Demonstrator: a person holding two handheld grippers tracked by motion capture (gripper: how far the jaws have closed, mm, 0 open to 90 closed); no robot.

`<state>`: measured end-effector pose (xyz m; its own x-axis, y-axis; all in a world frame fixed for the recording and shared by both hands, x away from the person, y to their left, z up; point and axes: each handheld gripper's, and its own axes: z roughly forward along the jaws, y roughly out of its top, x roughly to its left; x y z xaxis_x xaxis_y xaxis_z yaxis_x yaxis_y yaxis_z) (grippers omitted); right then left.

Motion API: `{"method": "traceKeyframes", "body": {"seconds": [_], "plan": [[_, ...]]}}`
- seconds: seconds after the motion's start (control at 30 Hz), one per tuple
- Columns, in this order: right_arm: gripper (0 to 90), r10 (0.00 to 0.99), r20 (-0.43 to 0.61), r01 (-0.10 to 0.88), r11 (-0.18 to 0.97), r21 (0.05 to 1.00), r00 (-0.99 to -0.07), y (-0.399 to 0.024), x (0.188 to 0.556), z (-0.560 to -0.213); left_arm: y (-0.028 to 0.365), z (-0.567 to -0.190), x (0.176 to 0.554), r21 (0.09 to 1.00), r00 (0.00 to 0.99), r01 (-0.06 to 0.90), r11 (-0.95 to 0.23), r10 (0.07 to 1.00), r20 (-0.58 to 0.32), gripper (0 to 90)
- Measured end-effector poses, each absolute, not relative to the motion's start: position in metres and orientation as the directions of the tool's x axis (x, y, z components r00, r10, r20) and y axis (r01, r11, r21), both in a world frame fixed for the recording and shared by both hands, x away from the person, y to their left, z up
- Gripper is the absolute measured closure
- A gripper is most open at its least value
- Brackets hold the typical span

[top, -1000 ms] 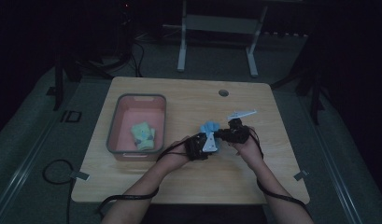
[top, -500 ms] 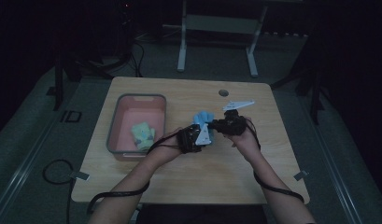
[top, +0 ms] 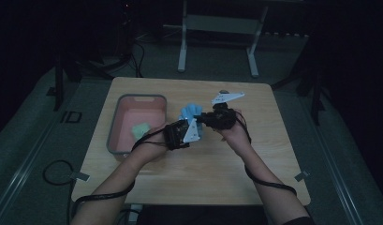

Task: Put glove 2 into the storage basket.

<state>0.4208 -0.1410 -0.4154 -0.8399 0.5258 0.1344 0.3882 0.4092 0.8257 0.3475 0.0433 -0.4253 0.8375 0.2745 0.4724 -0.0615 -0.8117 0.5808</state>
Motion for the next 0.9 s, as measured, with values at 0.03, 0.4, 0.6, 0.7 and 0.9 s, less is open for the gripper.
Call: {"method": "traceKeyframes", "body": {"seconds": [0.03, 0.4, 0.6, 0.7, 0.9], "plan": [[81.2, 0.523, 0.133, 0.385, 0.408, 0.828, -0.842, -0.138, 0.421, -0.414, 0.047, -0.424, 0.347, 0.579, 0.836, -0.059, -0.813, 0.276, 0.474, 75.4], [81.2, 0.486, 0.127, 0.361, 0.427, 0.829, -0.865, -0.096, 0.425, -0.409, 0.084, -0.416, 0.34, 0.563, 0.814, -0.016, -0.826, 0.316, 0.487, 75.4], [81.0, 0.467, 0.128, 0.353, 0.435, 0.829, -0.875, -0.07, 0.425, -0.406, 0.104, -0.415, 0.336, 0.559, 0.804, 0.016, -0.829, 0.343, 0.486, 75.4], [81.0, 0.454, 0.118, 0.339, 0.442, 0.831, -0.883, -0.059, 0.425, -0.405, 0.114, -0.414, 0.334, 0.563, 0.8, 0.03, -0.826, 0.357, 0.482, 75.4], [81.0, 0.433, 0.12, 0.331, 0.454, 0.827, -0.893, -0.039, 0.426, -0.406, 0.132, -0.415, 0.331, 0.567, 0.791, 0.054, -0.822, 0.381, 0.478, 75.4]]}}
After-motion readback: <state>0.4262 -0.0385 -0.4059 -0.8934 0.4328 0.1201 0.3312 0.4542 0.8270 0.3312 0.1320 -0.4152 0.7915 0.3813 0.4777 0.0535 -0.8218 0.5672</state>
